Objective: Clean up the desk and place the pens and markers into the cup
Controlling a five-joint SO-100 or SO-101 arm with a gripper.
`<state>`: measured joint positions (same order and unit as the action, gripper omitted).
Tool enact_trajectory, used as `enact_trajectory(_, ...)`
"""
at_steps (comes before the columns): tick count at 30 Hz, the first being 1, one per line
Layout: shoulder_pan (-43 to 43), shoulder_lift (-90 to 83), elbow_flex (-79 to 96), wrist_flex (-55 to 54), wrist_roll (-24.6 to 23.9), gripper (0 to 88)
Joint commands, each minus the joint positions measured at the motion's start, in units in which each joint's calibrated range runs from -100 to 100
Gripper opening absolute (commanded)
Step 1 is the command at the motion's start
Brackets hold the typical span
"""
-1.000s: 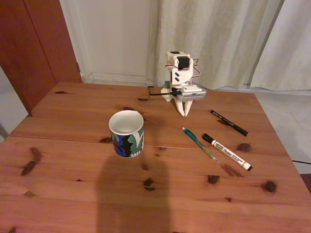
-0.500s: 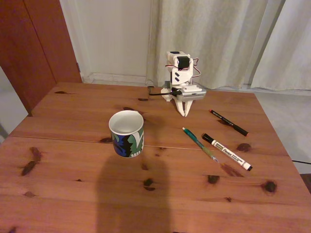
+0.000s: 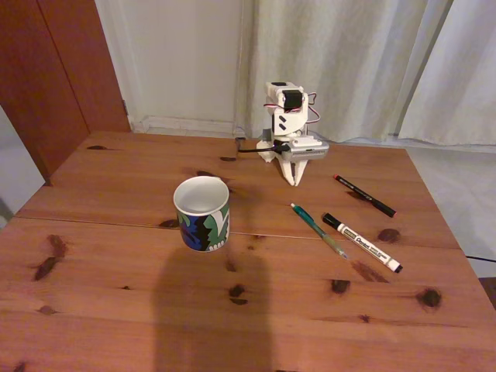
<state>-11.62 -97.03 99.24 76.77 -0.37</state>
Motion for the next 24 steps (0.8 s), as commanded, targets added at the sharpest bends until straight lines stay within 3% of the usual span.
enact_trajectory(1, -0.4, -0.2, 0.4, 0.6, 0.2, 0.8)
enact_trajectory(9, -1.0, 12.2, -12.6, -0.9, 2.6, 0.7)
enact_trajectory(24, -14.0, 52.8, -49.1, -0.9, 2.5, 0.7)
